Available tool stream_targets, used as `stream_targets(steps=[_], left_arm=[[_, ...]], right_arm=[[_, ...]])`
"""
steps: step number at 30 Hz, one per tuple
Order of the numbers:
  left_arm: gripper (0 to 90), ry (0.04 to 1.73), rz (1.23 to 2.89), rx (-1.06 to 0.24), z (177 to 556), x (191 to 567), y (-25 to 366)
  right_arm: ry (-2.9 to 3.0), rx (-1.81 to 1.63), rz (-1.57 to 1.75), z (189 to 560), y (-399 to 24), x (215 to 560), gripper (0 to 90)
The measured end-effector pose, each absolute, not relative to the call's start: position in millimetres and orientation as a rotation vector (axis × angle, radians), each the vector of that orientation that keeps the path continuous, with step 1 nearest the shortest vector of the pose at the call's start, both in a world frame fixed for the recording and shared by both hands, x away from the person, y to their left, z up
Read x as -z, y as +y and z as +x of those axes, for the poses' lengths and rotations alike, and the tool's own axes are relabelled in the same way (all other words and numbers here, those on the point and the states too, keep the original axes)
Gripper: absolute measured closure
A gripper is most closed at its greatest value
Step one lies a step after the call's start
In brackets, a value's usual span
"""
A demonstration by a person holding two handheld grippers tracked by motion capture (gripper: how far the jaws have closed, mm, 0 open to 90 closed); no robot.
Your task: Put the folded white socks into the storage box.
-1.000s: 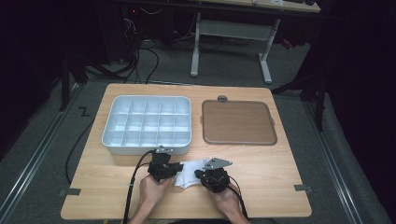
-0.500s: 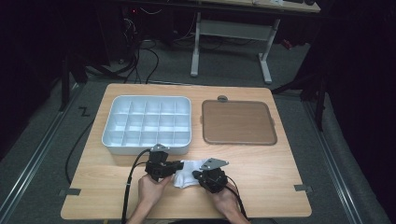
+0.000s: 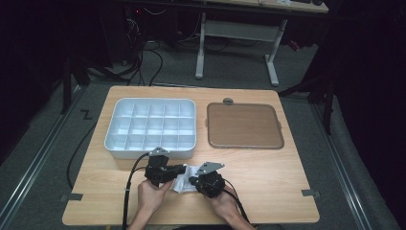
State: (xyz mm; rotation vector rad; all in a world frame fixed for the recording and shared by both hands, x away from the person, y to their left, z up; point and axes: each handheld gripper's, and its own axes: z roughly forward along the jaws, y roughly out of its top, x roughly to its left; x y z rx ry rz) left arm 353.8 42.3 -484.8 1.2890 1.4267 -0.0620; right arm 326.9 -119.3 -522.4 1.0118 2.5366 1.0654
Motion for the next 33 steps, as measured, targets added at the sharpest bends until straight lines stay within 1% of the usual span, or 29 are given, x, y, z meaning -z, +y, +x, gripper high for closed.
stream_targets(steps=[3,7,9,10,11,12,13,14,15,20,22,24,25,28,33], left_arm=[[84.2,1.459,1.283,0.048,356.8,485.8,47.0],[84.6,1.483,1.294,0.028,357.9,488.3,51.9],[84.7,1.488,1.291,0.028,357.7,489.4,52.8],[84.7,1.491,1.291,0.029,357.9,489.9,52.9],[84.7,1.491,1.292,0.029,358.0,490.0,52.9],[84.7,1.492,1.293,0.030,358.1,490.0,53.2],[84.7,1.495,1.294,0.030,358.2,489.5,53.6],[84.7,1.495,1.294,0.030,358.2,489.5,53.6],[84.7,1.494,1.296,0.029,357.9,489.3,53.8],[84.7,1.491,1.299,0.025,357.5,489.4,54.2],[84.7,1.491,1.297,0.025,357.6,489.3,54.1],[84.7,1.490,1.296,0.025,357.4,489.3,53.8],[84.7,1.491,1.293,0.026,357.3,489.1,53.6],[84.7,1.490,1.293,0.026,357.1,489.1,53.5],[84.7,1.490,1.291,0.028,357.0,488.6,53.8]], right_arm=[[2.544,-1.053,0.988,328.1,-114.7,521.5,88.6],[2.541,-1.048,0.964,328.2,-113.2,520.0,85.4],[2.539,-1.044,0.966,326.6,-114.6,517.8,81.9],[2.539,-1.044,0.966,326.6,-114.6,517.8,81.9],[2.531,-1.044,0.971,325.0,-115.9,515.9,78.9],[2.531,-1.044,0.971,325.0,-115.9,515.9,78.9],[2.514,-1.051,0.980,322.7,-118.7,513.3,76.0],[2.514,-1.051,0.980,322.7,-118.7,513.3,76.0],[2.488,-1.057,0.992,319.7,-124.3,508.9,74.0],[2.406,-1.091,1.064,316.8,-148.1,497.7,69.5],[2.375,-1.071,1.092,317.1,-158.6,495.8,66.5],[2.368,-1.069,1.100,317.6,-162.0,495.8,65.5],[2.356,-1.066,1.140,319.3,-169.9,497.1,63.1],[2.357,-1.079,1.182,320.7,-174.9,500.4,60.1],[2.351,-1.124,1.206,321.5,-173.6,502.6,57.6]])
